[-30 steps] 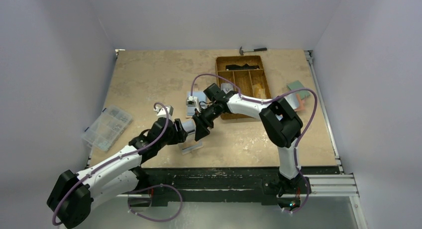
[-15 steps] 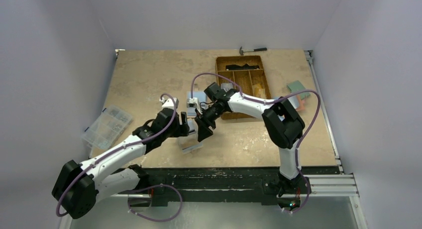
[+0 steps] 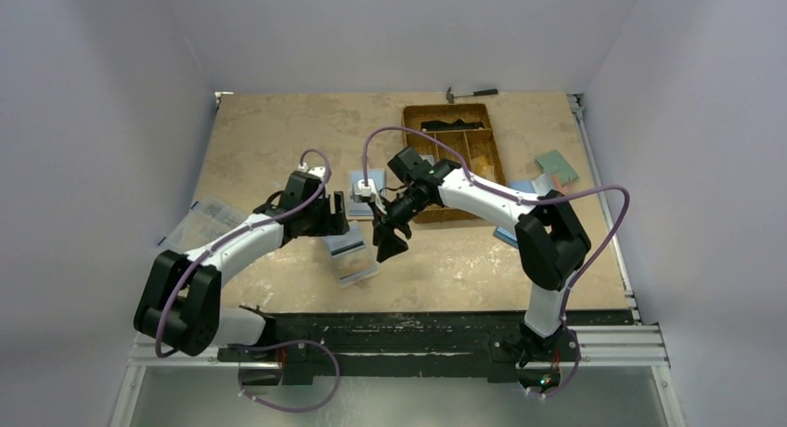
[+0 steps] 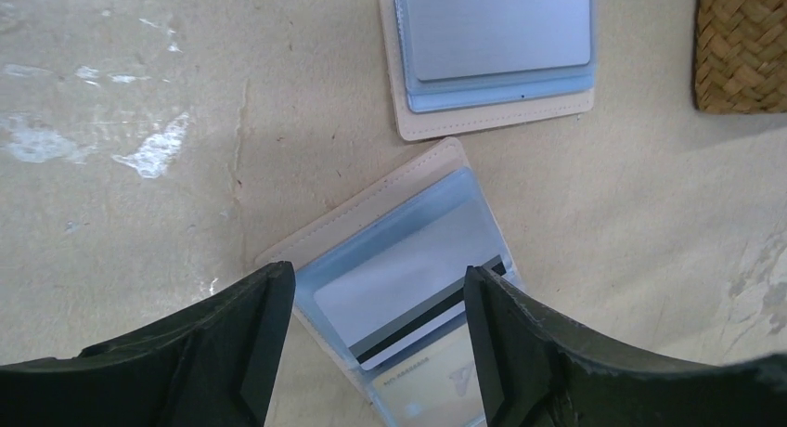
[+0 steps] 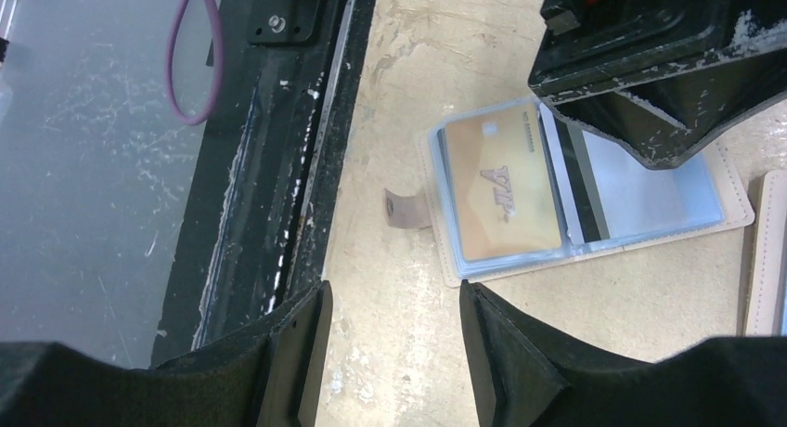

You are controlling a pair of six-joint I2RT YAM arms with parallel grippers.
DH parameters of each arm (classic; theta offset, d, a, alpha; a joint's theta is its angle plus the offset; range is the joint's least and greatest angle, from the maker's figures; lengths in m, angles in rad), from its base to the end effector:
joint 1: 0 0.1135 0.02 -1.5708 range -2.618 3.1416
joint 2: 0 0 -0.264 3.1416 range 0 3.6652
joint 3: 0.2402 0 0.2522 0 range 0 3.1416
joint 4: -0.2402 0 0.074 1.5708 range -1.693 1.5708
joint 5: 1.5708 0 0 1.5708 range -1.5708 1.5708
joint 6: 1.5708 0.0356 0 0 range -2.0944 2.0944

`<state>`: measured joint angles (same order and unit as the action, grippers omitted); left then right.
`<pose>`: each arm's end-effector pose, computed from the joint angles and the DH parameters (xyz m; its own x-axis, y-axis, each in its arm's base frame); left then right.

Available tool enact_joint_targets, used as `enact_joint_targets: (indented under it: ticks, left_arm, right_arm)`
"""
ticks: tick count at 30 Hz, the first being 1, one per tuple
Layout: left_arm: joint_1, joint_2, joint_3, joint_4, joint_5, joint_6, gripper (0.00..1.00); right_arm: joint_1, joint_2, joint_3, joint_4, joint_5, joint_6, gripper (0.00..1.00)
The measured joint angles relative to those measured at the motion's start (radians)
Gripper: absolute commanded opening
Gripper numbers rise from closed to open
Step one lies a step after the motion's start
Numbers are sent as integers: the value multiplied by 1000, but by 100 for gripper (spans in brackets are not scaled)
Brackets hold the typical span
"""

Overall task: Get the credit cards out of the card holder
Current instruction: Remove the credit card from the card holder.

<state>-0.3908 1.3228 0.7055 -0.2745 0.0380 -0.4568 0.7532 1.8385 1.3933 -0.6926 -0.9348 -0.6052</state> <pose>0.2385 -0.0997 0.1913 -0.8234 -0.1375 -0.5506 0.0441 0.9518 -0.3035 0.2552 0.2785 0.2304 -0.1733 -0.6258 -0.7605 -0.9134 -0.1867 0.3618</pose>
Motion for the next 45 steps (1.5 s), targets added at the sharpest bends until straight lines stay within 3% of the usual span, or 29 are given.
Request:
enact_joint_targets:
  ticks: [7,14,22,29,31,37,45]
  left_arm:
    - [24,83,7,6,93,35,65]
    - [24,119,18,3,86,50,62]
    - [24,109,0,8,34,-10,49]
    - [24,-46,-156,51,14,-164,45]
    - [25,-106,-208,56,17,-213,44]
    - [25,-299,-311,18,27,-324,45]
    - [25,-498,-327,-42,36,-384,45]
  right_arm:
    - [-6,0,0,-38,-11,-45,61]
    - [-16,-9,0,-63,-29,-71,61]
    - [-20,-15,-1,-79,-34,-92,58]
    - [-10,-15,-32,-33,-27,-46,29]
    - [8,-15,-45,-1,-11,-15,25]
    - [107,-8,-52,65,66,45,25]
    - [194,29,-52,80,142,47,25]
